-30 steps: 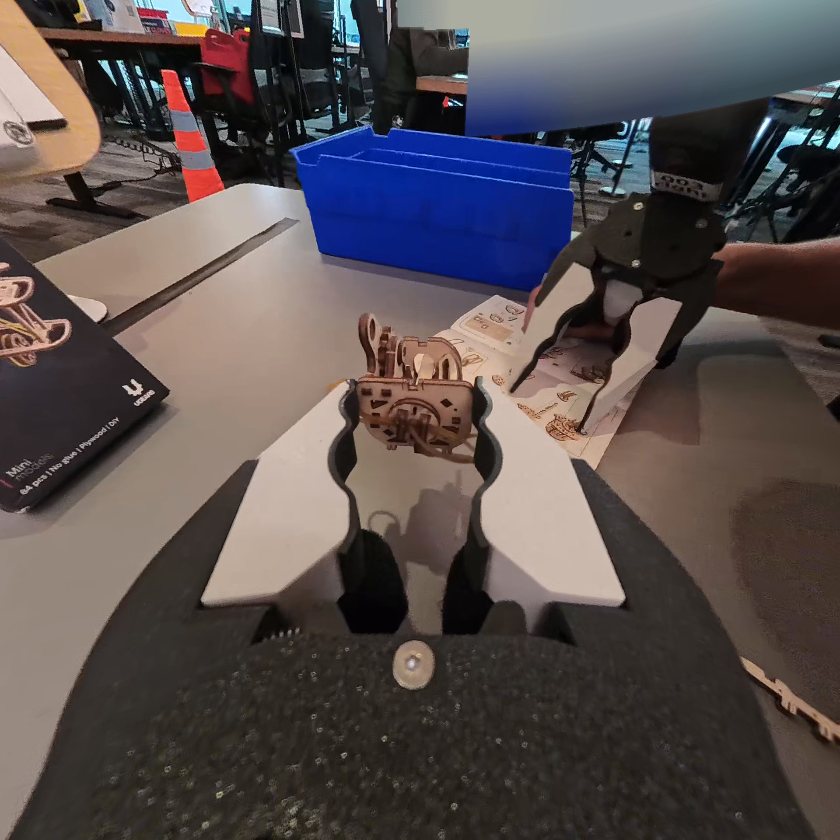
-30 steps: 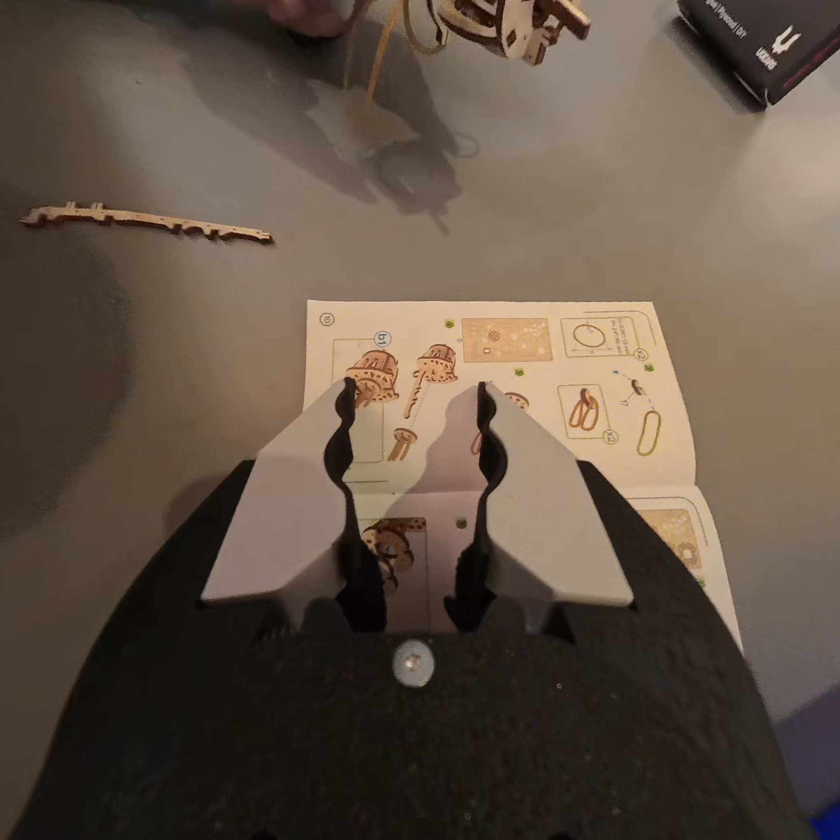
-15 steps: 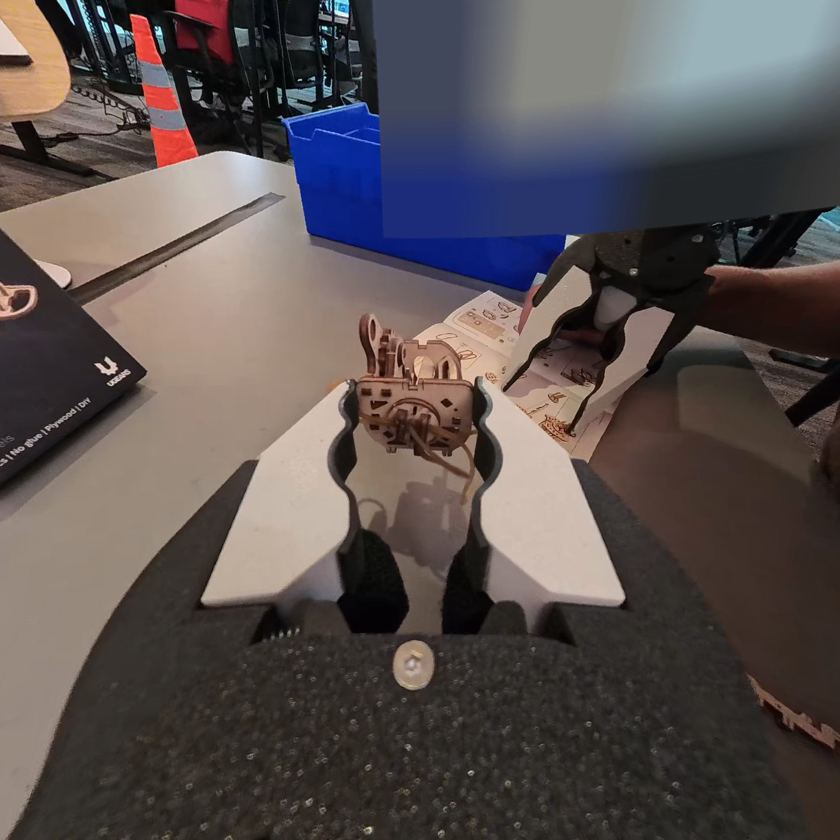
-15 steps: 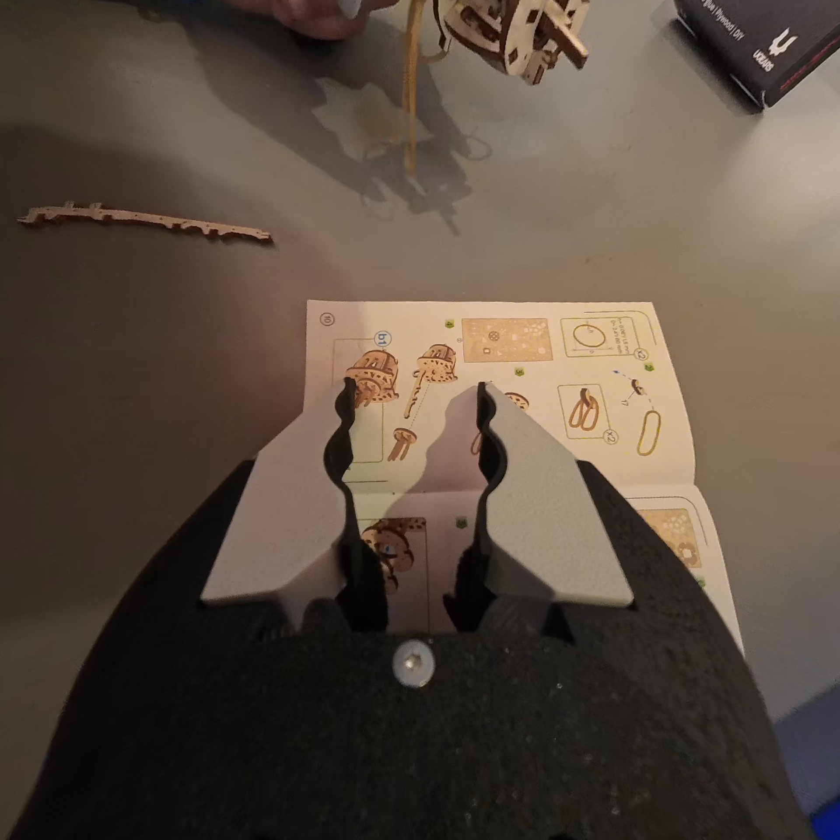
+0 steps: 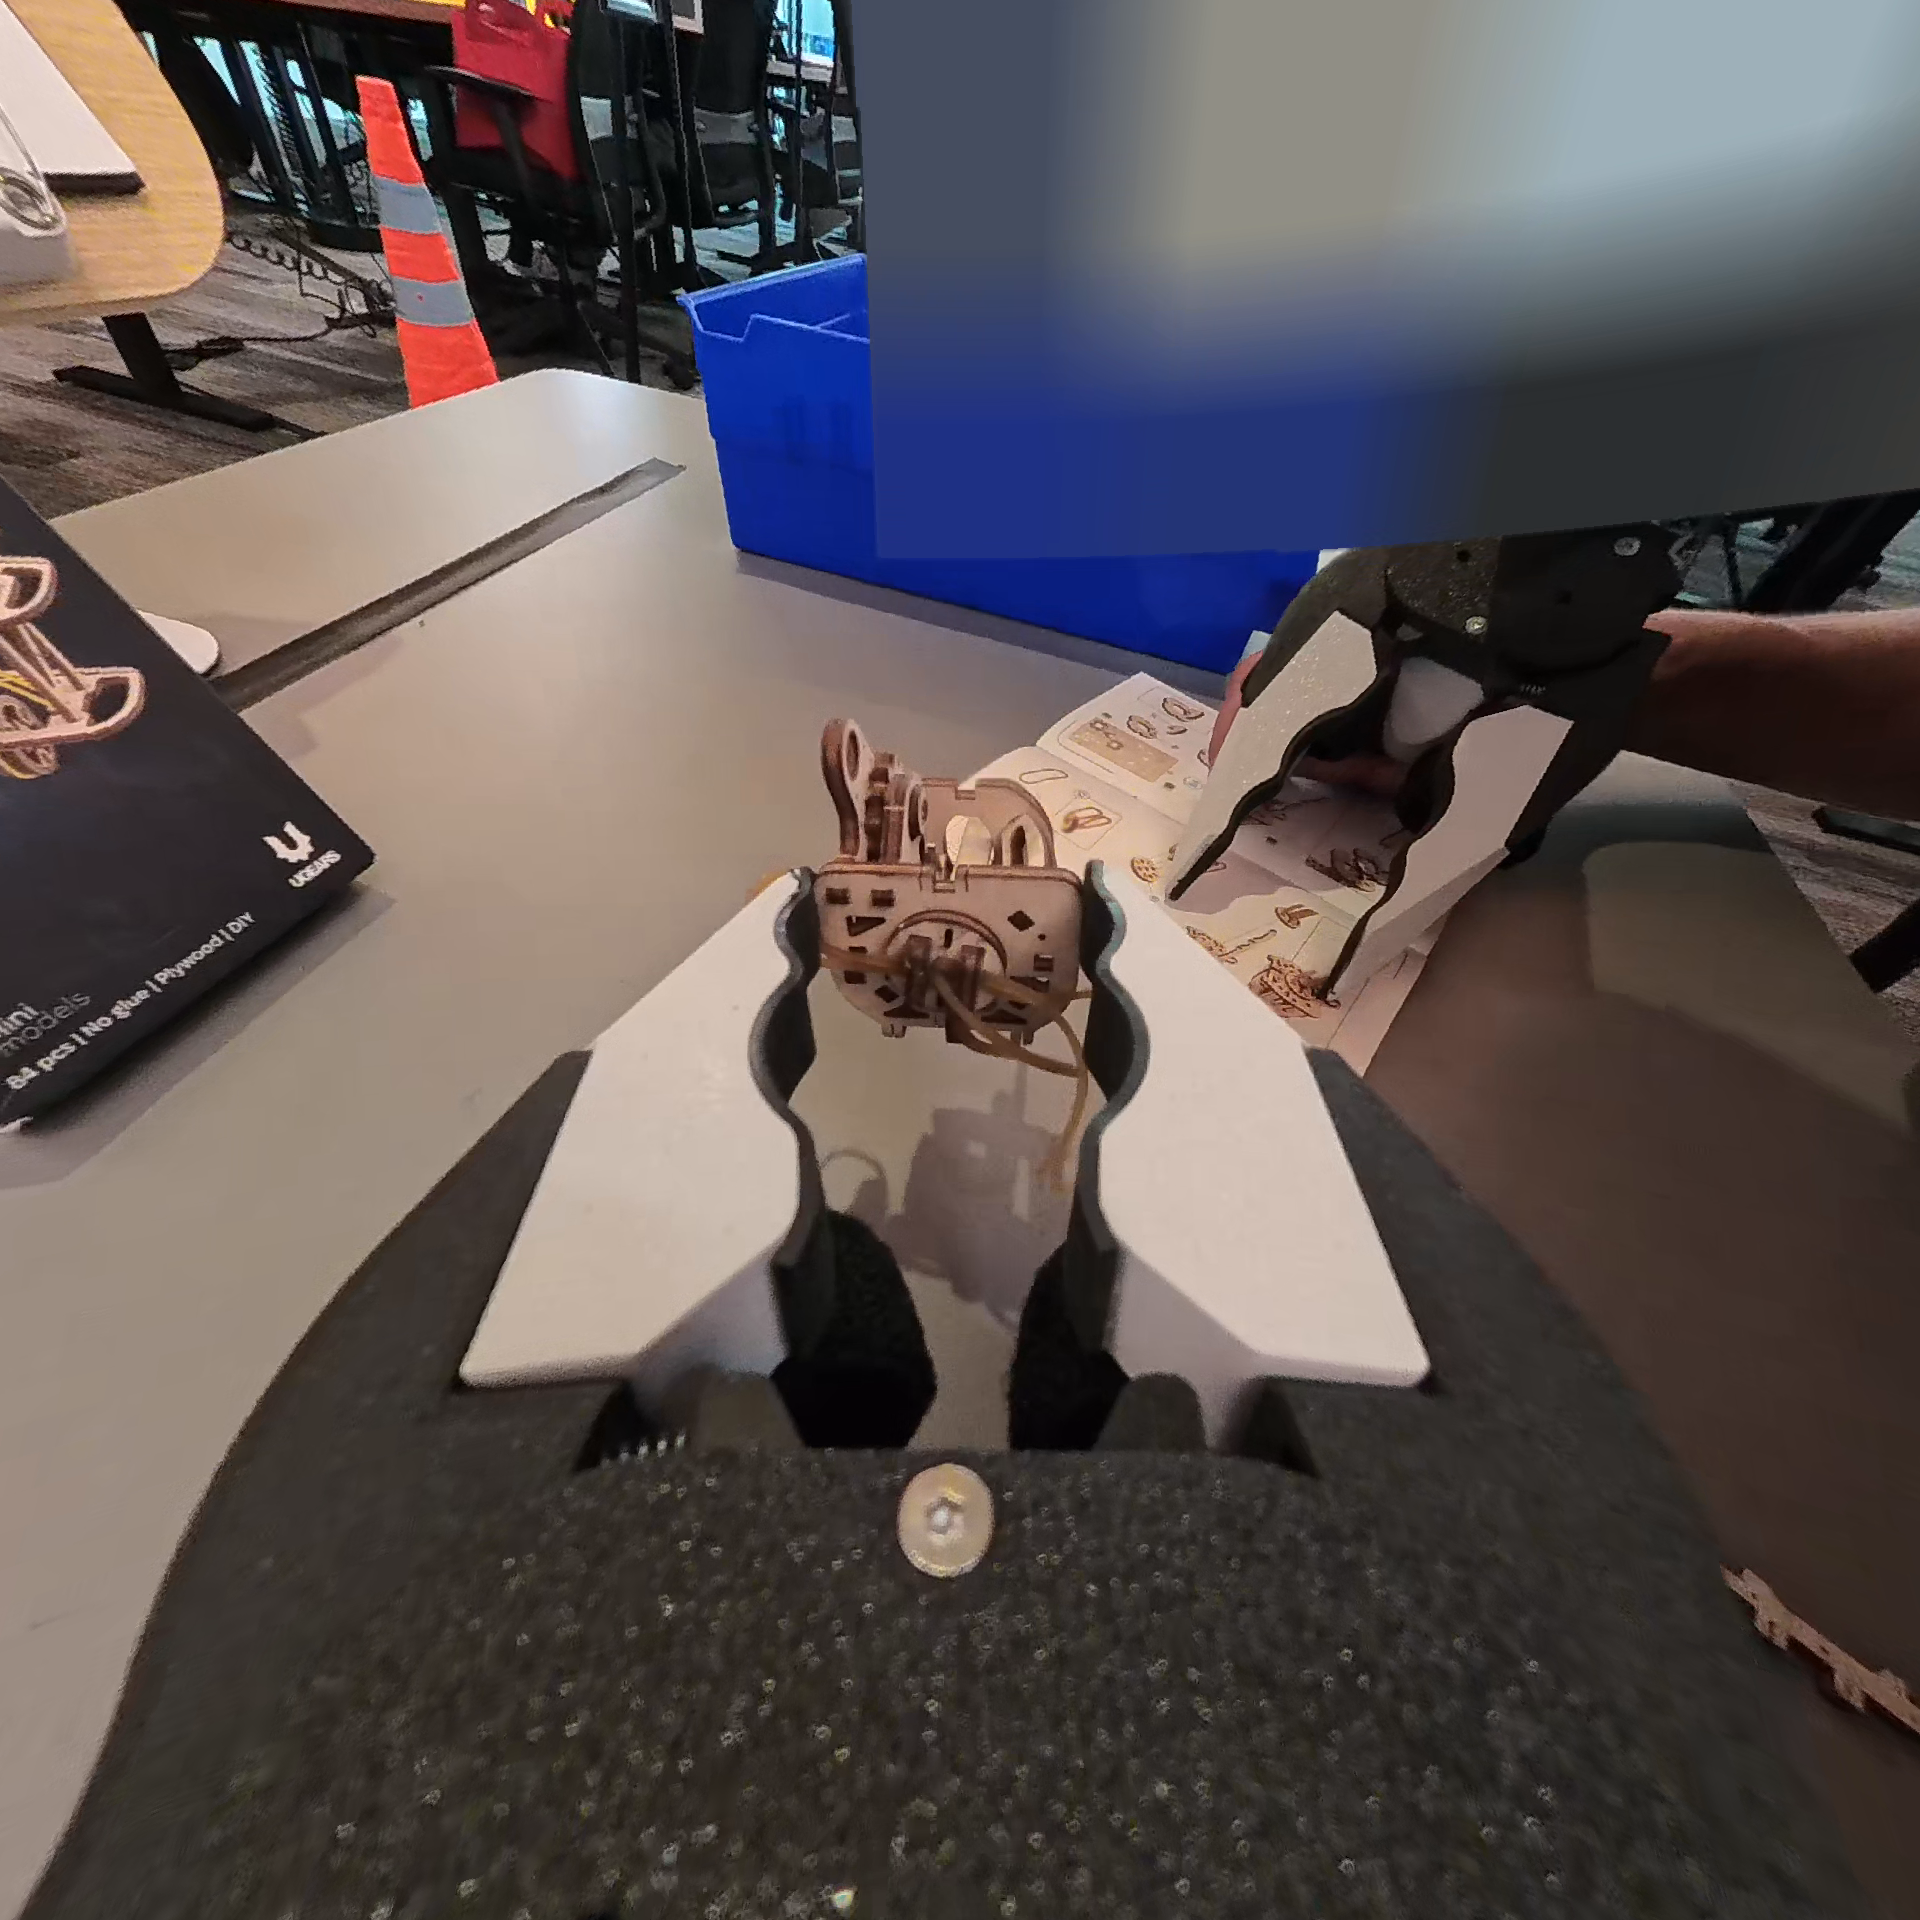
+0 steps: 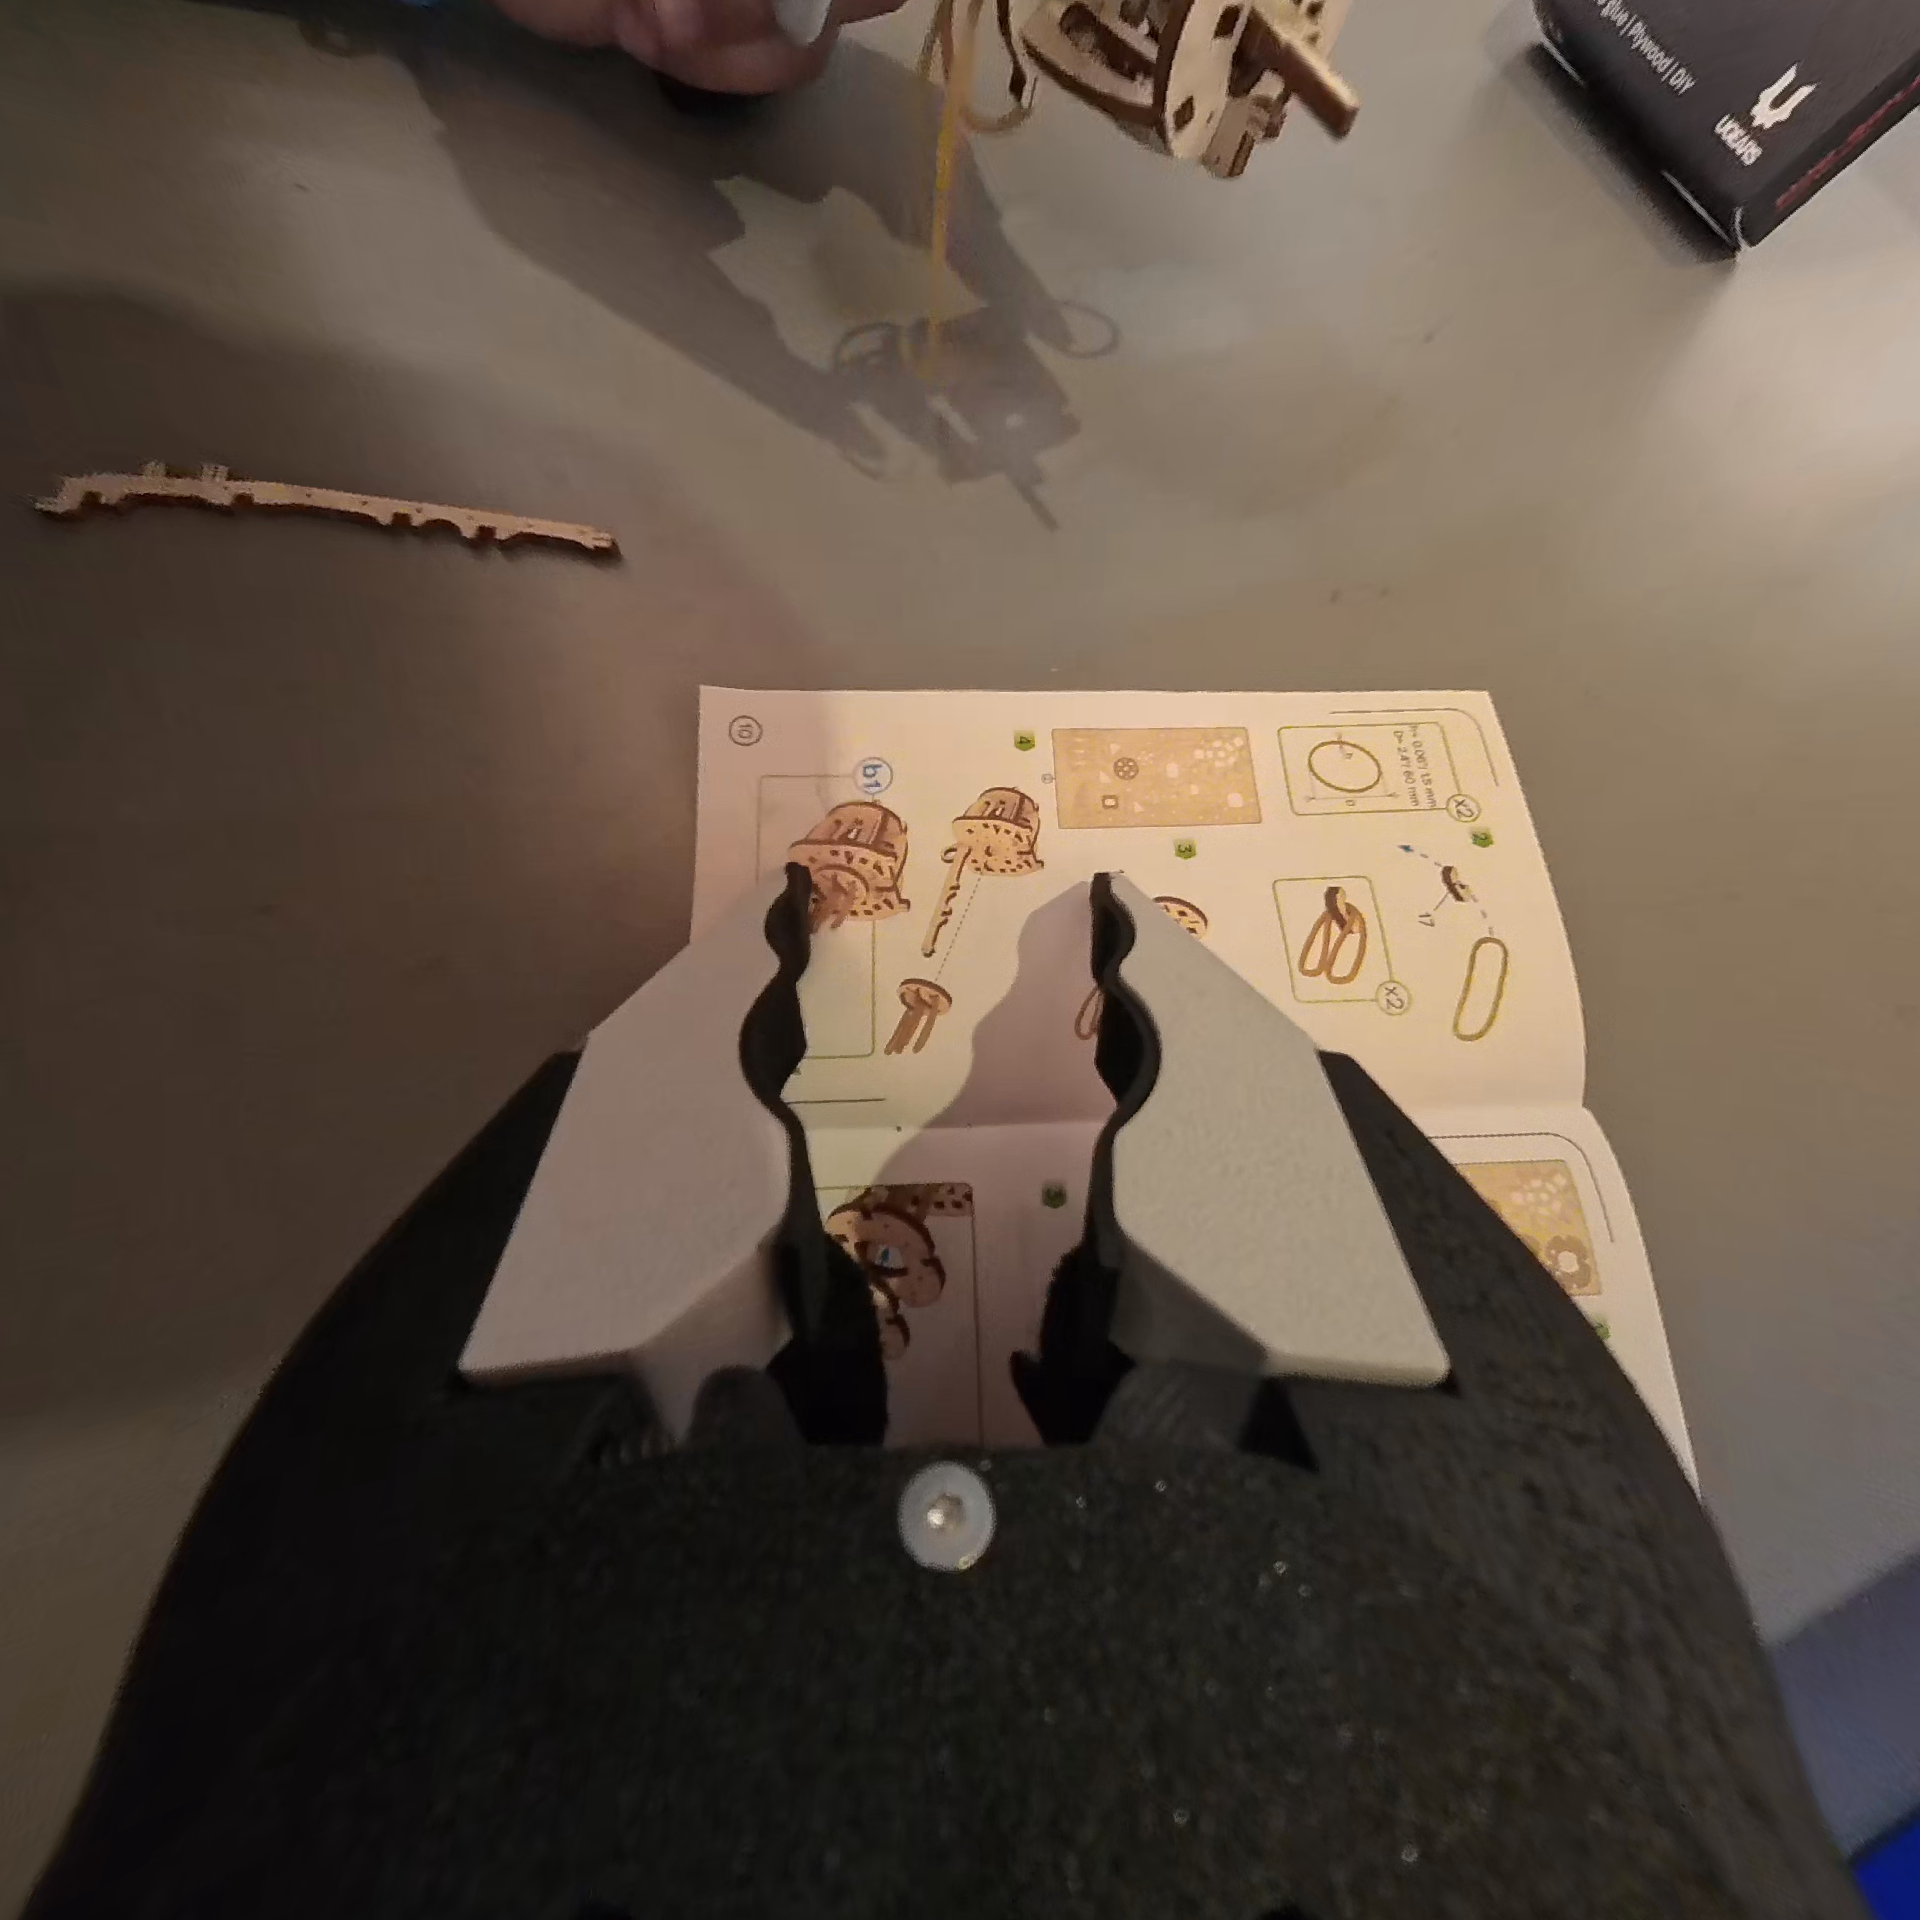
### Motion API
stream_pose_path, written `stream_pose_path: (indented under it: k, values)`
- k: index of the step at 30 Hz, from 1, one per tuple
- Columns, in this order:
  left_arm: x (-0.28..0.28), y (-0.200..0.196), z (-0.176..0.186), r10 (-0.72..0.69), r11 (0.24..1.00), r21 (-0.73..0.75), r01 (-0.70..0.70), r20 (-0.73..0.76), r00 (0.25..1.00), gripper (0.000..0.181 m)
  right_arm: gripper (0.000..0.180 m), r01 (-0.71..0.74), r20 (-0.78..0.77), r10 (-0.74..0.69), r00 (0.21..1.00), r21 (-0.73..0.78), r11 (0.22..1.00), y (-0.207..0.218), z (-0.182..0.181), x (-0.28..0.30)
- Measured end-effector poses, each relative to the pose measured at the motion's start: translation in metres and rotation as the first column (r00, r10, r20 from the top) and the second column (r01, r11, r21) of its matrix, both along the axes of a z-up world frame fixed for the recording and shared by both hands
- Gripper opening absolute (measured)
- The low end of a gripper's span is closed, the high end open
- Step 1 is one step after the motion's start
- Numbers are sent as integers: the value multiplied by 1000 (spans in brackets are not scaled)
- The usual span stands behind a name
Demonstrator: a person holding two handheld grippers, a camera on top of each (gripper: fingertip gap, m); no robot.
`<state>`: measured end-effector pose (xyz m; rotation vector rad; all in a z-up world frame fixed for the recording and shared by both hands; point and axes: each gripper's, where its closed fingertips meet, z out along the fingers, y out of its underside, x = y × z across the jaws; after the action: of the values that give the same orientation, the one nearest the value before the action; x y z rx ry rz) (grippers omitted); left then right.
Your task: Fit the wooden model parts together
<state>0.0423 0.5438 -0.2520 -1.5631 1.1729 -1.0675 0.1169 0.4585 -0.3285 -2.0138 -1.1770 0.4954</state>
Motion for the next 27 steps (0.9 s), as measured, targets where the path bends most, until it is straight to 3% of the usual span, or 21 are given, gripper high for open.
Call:
stream_pose_path:
  k: [5, 9, 14, 18, 22, 27]
  values:
    - [-5, 3, 8, 41, 998, 40, -42, 46, 998, 48, 46, 65, -119, -57, 991, 63, 996, 3, 31, 1]
    - [-10, 3, 15, 62, 995, 70, -68, 87, 994, 48, 53, 116, -123, -112, 986, 21, 993, -13, 58, -5]
    - [-12, 0, 16, 69, 992, 103, -78, 89, 994, 48, 53, 335, 11, -337, 942, 77, 939, -34, 46, 4]
    - [-11, -1, 14, 72, 989, 123, -81, 76, 995, 48, 56, 510, 72, -516, 853, 89, 856, -53, 29, 13]
    - [-11, -1, 15, 75, 988, 129, -85, 77, 994, 47, 54, 637, -119, -636, 763, -32, 770, -72, 24, -2]
    - [-9, -1, 13, 79, 987, 134, -87, 64, 995, 48, 53, 540, -232, -567, 790, -174, 823, -91, 25, -30]
